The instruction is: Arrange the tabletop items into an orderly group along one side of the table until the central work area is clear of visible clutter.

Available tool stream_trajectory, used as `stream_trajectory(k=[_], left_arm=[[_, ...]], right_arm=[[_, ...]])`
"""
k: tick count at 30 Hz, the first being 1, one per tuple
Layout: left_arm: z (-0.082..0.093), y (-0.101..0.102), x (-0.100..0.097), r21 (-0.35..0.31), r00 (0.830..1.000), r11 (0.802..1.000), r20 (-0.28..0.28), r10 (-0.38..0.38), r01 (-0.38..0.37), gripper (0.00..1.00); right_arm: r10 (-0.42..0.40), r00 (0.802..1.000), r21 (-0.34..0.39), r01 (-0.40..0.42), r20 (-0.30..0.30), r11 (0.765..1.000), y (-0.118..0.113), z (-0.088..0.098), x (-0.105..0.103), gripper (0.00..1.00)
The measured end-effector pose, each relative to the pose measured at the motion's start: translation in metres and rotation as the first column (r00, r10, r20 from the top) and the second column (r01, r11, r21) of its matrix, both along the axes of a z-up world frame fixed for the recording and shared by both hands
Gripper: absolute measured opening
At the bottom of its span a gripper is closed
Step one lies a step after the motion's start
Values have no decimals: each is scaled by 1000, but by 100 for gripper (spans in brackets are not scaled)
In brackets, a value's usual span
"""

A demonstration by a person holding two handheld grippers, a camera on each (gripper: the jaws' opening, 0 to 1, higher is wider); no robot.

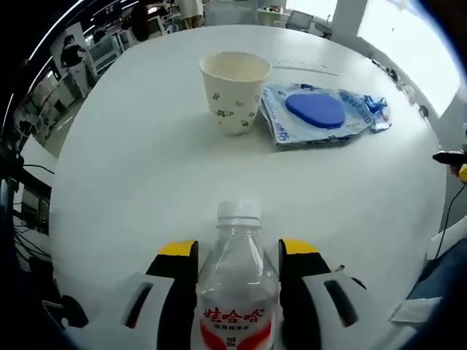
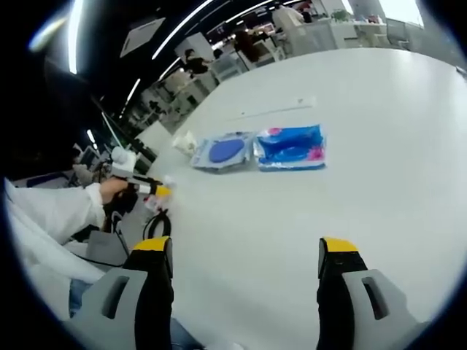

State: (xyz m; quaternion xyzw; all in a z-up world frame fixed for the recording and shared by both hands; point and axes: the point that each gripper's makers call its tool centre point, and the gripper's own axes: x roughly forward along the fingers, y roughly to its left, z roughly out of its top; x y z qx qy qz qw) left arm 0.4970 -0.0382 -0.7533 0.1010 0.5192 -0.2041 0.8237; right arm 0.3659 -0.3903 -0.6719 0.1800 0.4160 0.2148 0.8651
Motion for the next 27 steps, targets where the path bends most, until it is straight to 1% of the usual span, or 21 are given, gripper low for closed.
stream_trajectory(k=[3, 6, 8, 14, 16, 18, 20, 22, 24, 27], left_arm=[[1, -2, 4, 3, 1000, 1000, 4, -9, 9, 42], [1, -7, 9, -13, 1000, 1000, 11, -8, 8, 40], [-3, -6, 9, 15, 1000, 1000, 7, -21, 21, 38], [-6, -8, 15, 42, 999, 999, 24, -29, 28, 36], [-5, -9, 17, 44, 999, 999, 37, -28, 26, 31], [-2, -9, 19, 47, 999, 999, 48, -17, 15, 28], [1, -9, 19, 72, 997, 997, 69, -37, 33, 25], [0, -8, 19, 74, 997, 997, 68, -37, 32, 23], [4, -7, 16, 62, 998, 998, 65, -29, 25, 22], [13, -5, 12, 17, 998, 1000, 64, -1, 0, 21]], right_arm=[[6, 1000, 1, -6, -4, 1000, 1, -1, 0, 81], [8, 1000, 0, -8, -6, 1000, 2, -1, 0, 81], [6, 1000, 1, -6, -7, 1000, 2, -1, 0, 81], [-1, 1000, 2, 1, -10, 1000, 0, -2, -1, 81], [0, 1000, 1, 0, -13, 1000, 1, -2, -1, 81], [-1, 1000, 3, 1, -13, 1000, 1, -2, -1, 80], [-11, 1000, 15, 11, -7, 1000, 2, 0, 0, 80], [-14, 1000, 17, 14, -7, 1000, 2, 0, 1, 80], [-14, 1000, 14, 14, -8, 1000, 1, -1, 1, 80], [-16, 1000, 16, 16, -10, 1000, 0, -2, 1, 80]])
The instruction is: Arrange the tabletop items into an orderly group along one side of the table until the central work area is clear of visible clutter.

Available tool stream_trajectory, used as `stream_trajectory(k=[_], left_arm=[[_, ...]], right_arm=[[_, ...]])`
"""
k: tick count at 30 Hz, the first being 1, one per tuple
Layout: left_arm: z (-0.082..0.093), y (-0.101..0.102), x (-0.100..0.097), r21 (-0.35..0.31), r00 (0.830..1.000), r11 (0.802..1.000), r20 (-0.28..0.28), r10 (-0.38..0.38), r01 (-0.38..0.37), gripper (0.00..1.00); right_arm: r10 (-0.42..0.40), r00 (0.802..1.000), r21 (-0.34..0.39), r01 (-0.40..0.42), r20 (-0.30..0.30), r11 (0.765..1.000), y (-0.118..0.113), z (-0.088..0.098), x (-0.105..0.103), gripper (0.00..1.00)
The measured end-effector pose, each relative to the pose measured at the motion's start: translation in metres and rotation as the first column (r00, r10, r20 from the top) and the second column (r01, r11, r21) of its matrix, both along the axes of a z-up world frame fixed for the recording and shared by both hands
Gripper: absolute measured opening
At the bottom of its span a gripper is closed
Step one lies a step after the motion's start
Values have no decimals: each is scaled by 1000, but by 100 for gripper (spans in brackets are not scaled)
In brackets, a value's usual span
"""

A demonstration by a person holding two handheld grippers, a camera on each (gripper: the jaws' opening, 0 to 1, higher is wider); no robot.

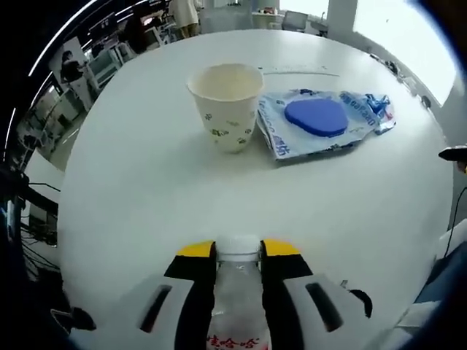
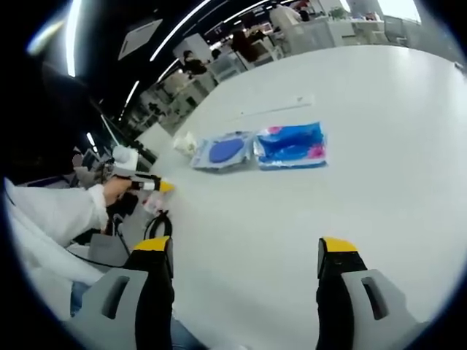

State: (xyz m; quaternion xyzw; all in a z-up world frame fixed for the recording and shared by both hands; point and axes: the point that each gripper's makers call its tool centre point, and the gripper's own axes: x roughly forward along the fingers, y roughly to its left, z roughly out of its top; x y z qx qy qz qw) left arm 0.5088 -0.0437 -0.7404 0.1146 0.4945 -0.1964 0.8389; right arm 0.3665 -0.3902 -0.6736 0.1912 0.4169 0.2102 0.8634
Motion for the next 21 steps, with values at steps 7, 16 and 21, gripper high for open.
stream_trajectory(k=[7, 16, 21], left_arm=[[35, 13, -11, -110, 994, 991, 73, 82, -74, 20], [72, 29, -34, -182, 985, 979, 133, 113, -88, 20], [89, 36, -33, -234, 966, 963, 185, 178, -132, 20]], right_arm=[[-12, 1000, 12, 12, 2, 1000, -3, 1, 0, 80], [-3, 1000, 26, 3, 4, 1000, 1, 3, 0, 80], [5, 1000, 28, -5, 4, 1000, 3, 3, -1, 80]])
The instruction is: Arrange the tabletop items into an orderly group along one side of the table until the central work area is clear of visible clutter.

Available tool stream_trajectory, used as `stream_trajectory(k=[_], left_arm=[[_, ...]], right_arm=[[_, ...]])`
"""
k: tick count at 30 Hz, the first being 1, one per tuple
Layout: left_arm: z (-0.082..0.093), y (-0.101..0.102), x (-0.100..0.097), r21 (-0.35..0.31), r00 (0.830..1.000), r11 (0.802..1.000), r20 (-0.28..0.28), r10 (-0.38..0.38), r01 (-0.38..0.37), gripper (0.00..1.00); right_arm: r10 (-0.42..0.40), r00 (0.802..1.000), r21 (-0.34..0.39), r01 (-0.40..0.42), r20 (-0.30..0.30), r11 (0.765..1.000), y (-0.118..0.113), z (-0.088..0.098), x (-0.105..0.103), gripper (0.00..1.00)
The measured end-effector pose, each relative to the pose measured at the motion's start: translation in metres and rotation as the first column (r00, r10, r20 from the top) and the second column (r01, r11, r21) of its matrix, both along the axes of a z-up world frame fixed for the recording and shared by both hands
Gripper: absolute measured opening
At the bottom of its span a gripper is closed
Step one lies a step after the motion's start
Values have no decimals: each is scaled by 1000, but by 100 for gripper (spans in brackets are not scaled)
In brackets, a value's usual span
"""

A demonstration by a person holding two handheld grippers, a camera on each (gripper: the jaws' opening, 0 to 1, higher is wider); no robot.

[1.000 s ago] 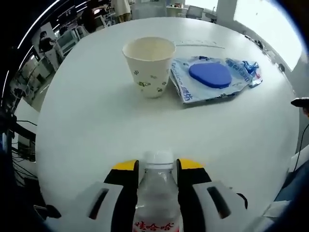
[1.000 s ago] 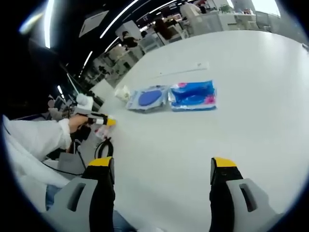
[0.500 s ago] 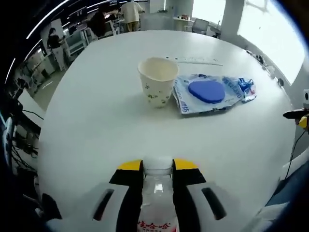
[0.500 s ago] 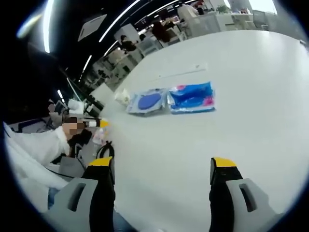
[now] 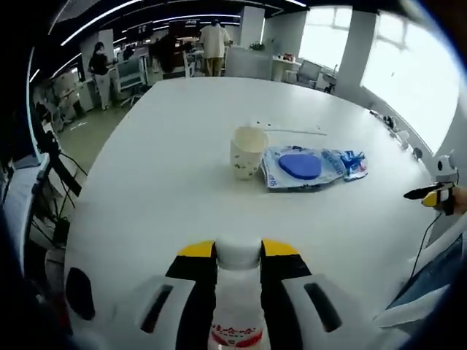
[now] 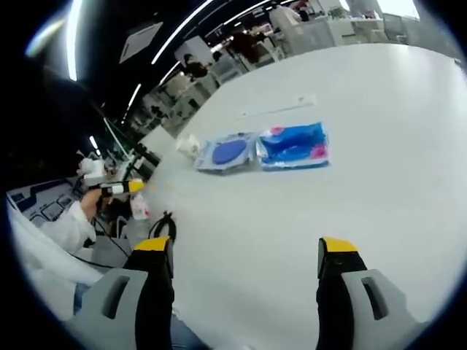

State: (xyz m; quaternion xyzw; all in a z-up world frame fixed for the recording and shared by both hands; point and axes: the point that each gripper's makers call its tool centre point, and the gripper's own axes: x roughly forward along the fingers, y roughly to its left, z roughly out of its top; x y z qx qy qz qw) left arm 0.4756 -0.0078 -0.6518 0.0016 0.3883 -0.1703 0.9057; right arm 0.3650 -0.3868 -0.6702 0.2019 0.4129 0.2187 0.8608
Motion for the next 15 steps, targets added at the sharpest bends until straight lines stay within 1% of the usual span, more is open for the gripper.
stream_trajectory(k=[2, 5, 7, 8, 10, 12, 15], left_arm=[[5, 2, 1, -17, 1000, 1000, 15, 20, -20, 20], [15, 4, 4, -51, 998, 998, 60, 33, -30, 20], [20, 6, 8, -84, 995, 995, 76, 59, -53, 20], [26, 8, 13, -105, 992, 992, 100, 83, -73, 20], [33, 11, 19, -123, 985, 988, 126, 114, -98, 20], [38, 13, 26, -128, 981, 986, 143, 128, -110, 20], [43, 11, 35, -109, 979, 988, 160, 123, -106, 20]], right_arm=[[5, 1000, 2, -5, 4, 1000, 1, 2, 0, 81], [5, 1000, 4, -5, 10, 1000, 2, 4, 0, 81], [5, 1000, 4, -5, 10, 1000, 2, 4, 1, 81], [6, 1000, 3, -6, 8, 1000, 2, 3, 1, 81], [7, 1000, 1, -7, 6, 1000, 2, 2, 1, 81], [9, 1000, 6, -9, 7, 1000, 4, 3, 1, 81], [20, 1000, 6, -20, 2, 1000, 8, 1, -2, 81]])
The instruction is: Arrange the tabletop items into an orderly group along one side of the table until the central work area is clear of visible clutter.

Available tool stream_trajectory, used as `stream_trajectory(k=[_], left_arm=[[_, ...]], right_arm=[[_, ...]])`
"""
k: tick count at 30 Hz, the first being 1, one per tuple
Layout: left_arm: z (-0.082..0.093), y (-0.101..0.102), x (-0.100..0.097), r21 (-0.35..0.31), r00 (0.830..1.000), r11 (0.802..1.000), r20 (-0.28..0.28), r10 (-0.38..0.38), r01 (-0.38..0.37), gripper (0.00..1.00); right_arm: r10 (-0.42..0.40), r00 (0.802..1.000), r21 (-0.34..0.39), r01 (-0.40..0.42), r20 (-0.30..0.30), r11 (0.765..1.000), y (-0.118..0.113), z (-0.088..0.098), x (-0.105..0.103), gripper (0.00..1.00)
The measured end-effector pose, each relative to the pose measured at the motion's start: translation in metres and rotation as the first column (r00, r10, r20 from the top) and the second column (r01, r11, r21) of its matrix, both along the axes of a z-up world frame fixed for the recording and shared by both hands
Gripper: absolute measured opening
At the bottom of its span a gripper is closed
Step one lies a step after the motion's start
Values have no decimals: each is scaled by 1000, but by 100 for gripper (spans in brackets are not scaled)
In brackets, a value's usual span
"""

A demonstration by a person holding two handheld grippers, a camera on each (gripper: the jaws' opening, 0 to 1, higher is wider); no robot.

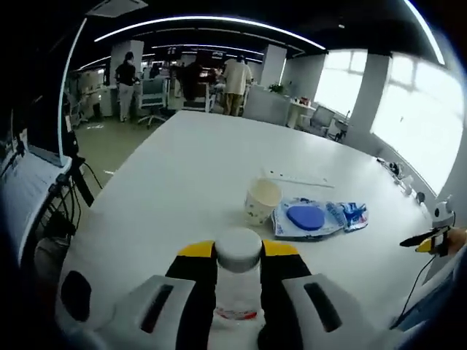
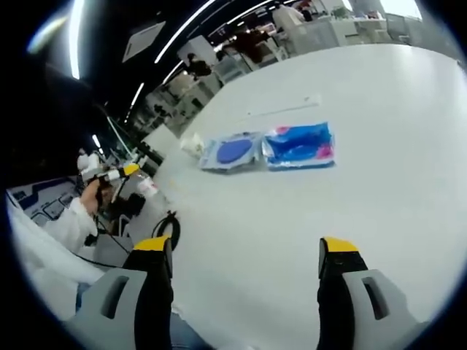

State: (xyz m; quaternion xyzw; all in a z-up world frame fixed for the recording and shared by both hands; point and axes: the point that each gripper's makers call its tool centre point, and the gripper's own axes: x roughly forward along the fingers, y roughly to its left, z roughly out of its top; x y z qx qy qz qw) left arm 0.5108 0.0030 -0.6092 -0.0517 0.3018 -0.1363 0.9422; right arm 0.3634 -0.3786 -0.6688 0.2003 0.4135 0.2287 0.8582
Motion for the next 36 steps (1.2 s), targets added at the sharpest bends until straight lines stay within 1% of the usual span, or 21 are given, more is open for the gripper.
stream_trajectory(k=[3, 5, 8, 12, 15, 21, 24, 28, 36], left_arm=[[8, -6, 15, 49, 999, 999, 33, -25, 23, 20], [14, -10, 26, 42, 998, 999, 50, -28, 26, 20], [21, -14, 44, 11, 997, 1000, 67, -27, 26, 20], [25, -15, 62, -2, 998, 1000, 64, -17, 17, 20], [31, -12, 75, 9, 997, 1000, 75, 4, -5, 20], [44, -12, 100, 29, 996, 1000, 88, 9, -12, 20], [45, -12, 109, 45, 996, 999, 88, 7, -11, 20], [42, -15, 121, 58, 997, 998, 72, 1, -6, 20], [31, -23, 133, 94, 999, 996, 43, -9, 5, 20]], right_arm=[[6, 1000, -1, -6, -3, 1000, 1, -1, -1, 81], [4, 1000, 0, -4, -4, 1000, 1, -1, -1, 81], [2, 1000, -4, -2, -8, 1000, 0, -2, -2, 81], [8, 1000, -9, -8, -17, 1000, 1, -5, -4, 81], [5, 1000, -5, -5, -19, 1000, 2, -5, -4, 81], [15, 999, -8, -15, -32, 1000, 4, -9, -6, 81], [19, 999, -8, -19, -37, 1000, 7, -9, -6, 81], [24, 999, -5, -25, -40, 1000, 9, -9, -6, 81], [17, 999, -5, -17, -46, 1000, 6, -11, -5, 81]])
